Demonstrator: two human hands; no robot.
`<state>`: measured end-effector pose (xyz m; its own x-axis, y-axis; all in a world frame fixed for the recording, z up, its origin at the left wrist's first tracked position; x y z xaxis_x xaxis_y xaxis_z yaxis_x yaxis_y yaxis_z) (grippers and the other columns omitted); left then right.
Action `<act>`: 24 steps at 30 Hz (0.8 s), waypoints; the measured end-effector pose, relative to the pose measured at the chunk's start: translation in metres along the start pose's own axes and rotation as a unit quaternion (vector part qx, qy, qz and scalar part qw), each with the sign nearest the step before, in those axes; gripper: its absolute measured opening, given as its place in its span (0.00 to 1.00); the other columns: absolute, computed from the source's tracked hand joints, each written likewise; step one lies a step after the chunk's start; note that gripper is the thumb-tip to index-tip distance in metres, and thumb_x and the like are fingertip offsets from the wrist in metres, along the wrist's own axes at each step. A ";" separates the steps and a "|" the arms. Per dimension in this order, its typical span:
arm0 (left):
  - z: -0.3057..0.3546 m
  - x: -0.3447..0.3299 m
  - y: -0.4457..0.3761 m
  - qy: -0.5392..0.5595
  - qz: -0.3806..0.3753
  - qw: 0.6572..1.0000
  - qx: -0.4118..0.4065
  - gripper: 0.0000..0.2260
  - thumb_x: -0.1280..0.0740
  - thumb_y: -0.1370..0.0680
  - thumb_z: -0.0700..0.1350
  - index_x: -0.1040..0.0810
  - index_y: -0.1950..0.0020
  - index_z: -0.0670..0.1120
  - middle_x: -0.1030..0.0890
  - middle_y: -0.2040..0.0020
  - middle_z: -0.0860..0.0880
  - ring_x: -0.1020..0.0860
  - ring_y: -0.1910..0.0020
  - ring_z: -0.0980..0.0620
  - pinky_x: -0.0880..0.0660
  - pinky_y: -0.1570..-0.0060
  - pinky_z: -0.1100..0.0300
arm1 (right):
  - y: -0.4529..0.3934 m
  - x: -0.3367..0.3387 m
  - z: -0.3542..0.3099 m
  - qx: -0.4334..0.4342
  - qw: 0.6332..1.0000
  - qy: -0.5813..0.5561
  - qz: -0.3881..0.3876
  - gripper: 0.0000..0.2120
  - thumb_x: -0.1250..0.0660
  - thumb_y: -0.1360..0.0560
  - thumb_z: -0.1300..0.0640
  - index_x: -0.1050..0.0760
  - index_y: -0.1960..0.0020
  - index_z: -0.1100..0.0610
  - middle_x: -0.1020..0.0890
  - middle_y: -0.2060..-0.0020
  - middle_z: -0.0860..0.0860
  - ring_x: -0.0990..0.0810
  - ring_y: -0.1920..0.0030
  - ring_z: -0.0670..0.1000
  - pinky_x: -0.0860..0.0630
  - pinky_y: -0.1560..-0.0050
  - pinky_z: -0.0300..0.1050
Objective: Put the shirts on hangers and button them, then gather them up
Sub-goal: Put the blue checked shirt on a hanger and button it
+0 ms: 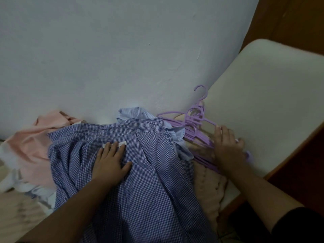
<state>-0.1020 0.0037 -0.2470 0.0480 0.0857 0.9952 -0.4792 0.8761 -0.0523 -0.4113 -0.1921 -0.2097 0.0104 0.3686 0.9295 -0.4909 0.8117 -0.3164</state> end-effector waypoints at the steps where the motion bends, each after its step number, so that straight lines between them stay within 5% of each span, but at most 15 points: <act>1: -0.001 0.001 0.000 -0.004 -0.006 1.000 0.000 0.34 0.47 0.22 0.65 0.55 0.21 0.52 0.54 0.20 0.49 0.58 0.22 0.48 0.61 0.25 0.51 | 0.000 0.004 0.002 -0.012 1.000 0.002 -0.004 0.28 0.36 0.31 0.55 0.34 0.34 0.64 0.23 0.43 0.62 0.22 0.49 0.59 0.28 0.57 0.51; 5: 0.000 0.012 0.001 0.002 -0.028 1.000 -0.004 0.35 0.47 0.22 0.65 0.56 0.21 0.53 0.54 0.20 0.49 0.58 0.22 0.47 0.59 0.25 0.51 | 0.001 0.022 0.008 -0.070 0.993 -0.072 -0.066 0.39 0.36 0.39 0.52 0.37 0.31 0.68 0.25 0.40 0.66 0.23 0.44 0.63 0.26 0.60 0.51; 7: -0.001 0.018 0.002 0.002 -0.031 0.999 -0.008 0.35 0.47 0.22 0.66 0.56 0.21 0.53 0.53 0.20 0.49 0.57 0.22 0.47 0.57 0.24 0.50 | -0.003 0.035 0.004 -0.067 0.984 -0.160 -0.028 0.43 0.31 0.36 0.54 0.44 0.27 0.68 0.34 0.31 0.66 0.32 0.33 0.64 0.27 0.47 0.60; 10: -0.007 0.025 0.007 0.007 -0.030 0.999 -0.006 0.34 0.47 0.21 0.65 0.54 0.21 0.52 0.53 0.20 0.49 0.57 0.22 0.47 0.56 0.24 0.50 | -0.004 0.050 -0.008 -0.015 0.966 -0.247 -0.072 0.49 0.27 0.32 0.52 0.54 0.24 0.63 0.48 0.25 0.61 0.48 0.25 0.58 0.43 0.28 0.56; 15: -0.029 0.040 0.028 0.021 -0.002 1.000 -0.010 0.35 0.50 0.23 0.67 0.48 0.21 0.50 0.50 0.21 0.49 0.54 0.22 0.46 0.54 0.24 0.50 | 0.003 0.055 -0.042 0.116 0.944 -0.286 -0.116 0.49 0.25 0.33 0.53 0.51 0.24 0.64 0.46 0.25 0.61 0.46 0.25 0.58 0.45 0.28 0.46; 19: -0.058 0.050 0.049 0.048 0.063 0.996 -0.034 0.34 0.48 0.26 0.63 0.31 0.27 0.43 0.33 0.26 0.43 0.39 0.26 0.41 0.40 0.27 0.46 | 0.013 0.043 -0.068 0.165 0.939 -0.265 -0.146 0.44 0.25 0.40 0.54 0.37 0.31 0.73 0.31 0.35 0.70 0.29 0.36 0.68 0.29 0.40 0.55; 24: -0.077 0.061 0.071 0.071 0.122 0.990 0.008 0.22 0.41 0.27 0.53 0.20 0.42 0.41 0.21 0.45 0.43 0.26 0.43 0.43 0.25 0.44 0.47 | 0.011 0.036 -0.095 0.206 0.925 -0.235 -0.216 0.52 0.31 0.35 0.43 0.57 0.23 0.62 0.49 0.25 0.57 0.47 0.26 0.56 0.43 0.29 0.44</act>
<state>-0.0660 0.1077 -0.1961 0.0509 0.3597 0.9317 -0.5051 0.8141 -0.2868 -0.3341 -0.1267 -0.1978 -0.0482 -0.2661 0.9627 -0.8205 0.5602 0.1138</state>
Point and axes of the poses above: each hand's wrist, its own y-axis away from the middle knuckle, its own x-axis out of the back of the hand, z = x × y, the point moved 1 cm from there along -y, towards the middle knuckle
